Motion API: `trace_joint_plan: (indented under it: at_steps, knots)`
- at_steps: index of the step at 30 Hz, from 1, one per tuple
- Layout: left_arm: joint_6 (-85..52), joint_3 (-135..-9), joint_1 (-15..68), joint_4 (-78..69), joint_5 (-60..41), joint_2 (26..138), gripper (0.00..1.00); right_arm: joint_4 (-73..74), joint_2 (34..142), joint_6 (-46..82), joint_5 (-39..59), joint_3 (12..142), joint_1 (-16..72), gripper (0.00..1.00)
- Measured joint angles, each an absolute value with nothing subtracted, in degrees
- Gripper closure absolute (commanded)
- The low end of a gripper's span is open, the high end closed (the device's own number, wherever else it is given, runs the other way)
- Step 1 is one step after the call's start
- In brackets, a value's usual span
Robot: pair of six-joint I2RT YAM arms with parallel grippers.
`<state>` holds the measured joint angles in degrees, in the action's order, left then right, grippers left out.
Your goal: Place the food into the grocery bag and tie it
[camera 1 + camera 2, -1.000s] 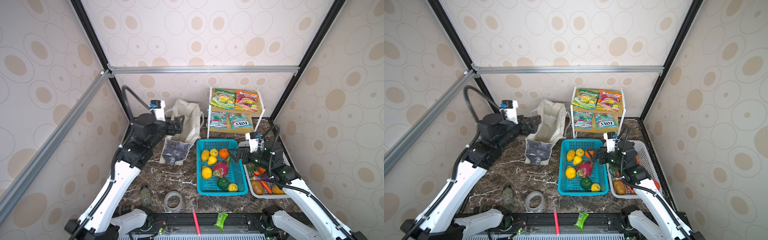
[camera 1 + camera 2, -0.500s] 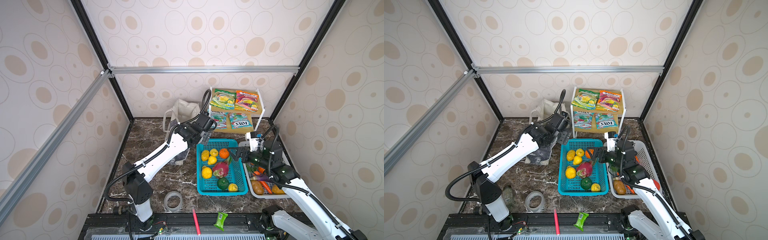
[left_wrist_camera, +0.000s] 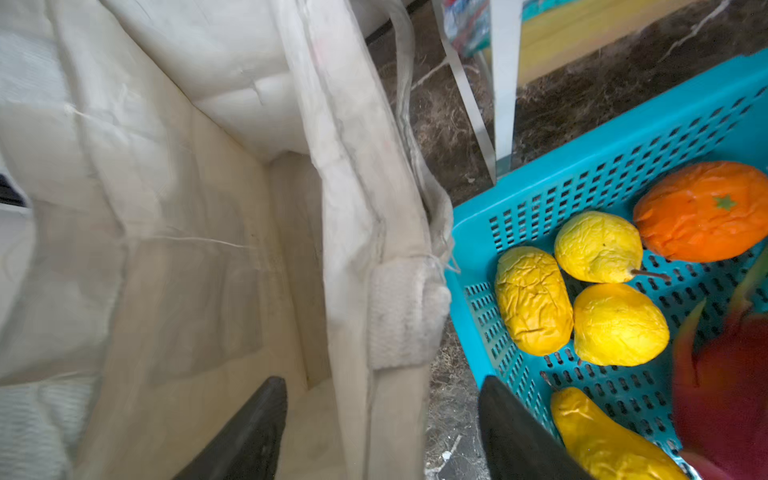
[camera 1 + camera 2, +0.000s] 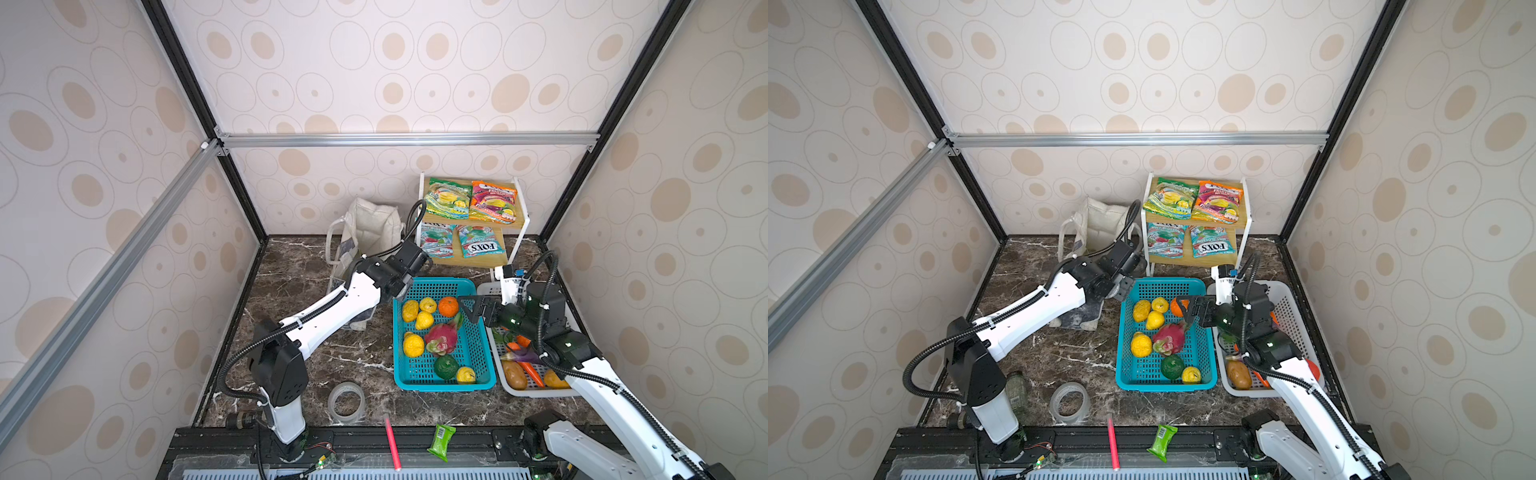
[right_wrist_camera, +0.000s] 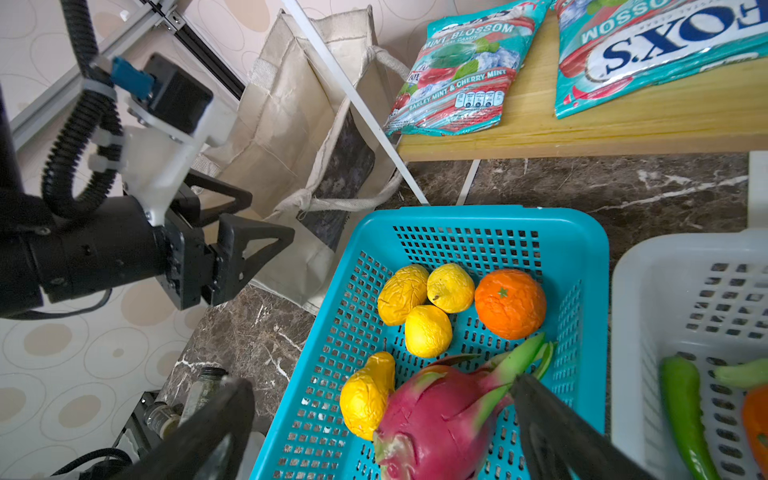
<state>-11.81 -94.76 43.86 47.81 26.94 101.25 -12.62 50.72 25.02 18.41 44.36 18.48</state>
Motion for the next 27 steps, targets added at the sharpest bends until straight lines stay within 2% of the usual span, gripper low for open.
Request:
trace_joint_plan:
  at_steps: [1, 4, 5, 13, 20, 24, 26, 27]
  knots:
    - [-11.70, -93.91, 43.70, 47.42, 26.85, 101.25, 0.47, -12.69, 50.70, 25.02, 18.33, 44.36, 18.48, 0.00]
    - [-11.75, -92.25, 43.42, 46.83, 27.11, 101.25, 0.95, -13.04, 50.28, 25.04, 18.15, 44.36, 18.48, 0.00]
    - [-11.73, -92.05, 43.38, 46.78, 27.22, 101.23, 0.99, -13.15, 50.04, 25.04, 18.15, 44.36, 18.48, 0.00]
    - [-13.78, -87.92, 43.13, 48.14, 28.49, 93.01, 1.00, -13.37, 49.56, 25.74, 19.25, 44.36, 18.48, 0.00]
    - [-19.14, -84.55, 44.07, 49.84, 24.71, 81.97, 0.97, -12.36, 55.64, 28.16, 22.57, 45.12, 19.35, 0.01]
    - [-21.43, -80.64, 45.60, 49.82, 23.75, 80.77, 0.97, -12.05, 56.80, 28.75, 22.50, 45.23, 21.67, 0.00]
    - [-22.35, -79.83, 46.28, 50.02, 23.51, 81.67, 0.93, -11.99, 56.80, 28.88, 22.26, 45.45, 22.90, 0.00]
    - [-22.81, -79.81, 46.72, 50.00, 23.44, 82.08, 0.84, -12.01, 56.86, 28.91, 22.04, 45.74, 23.55, 0.00]
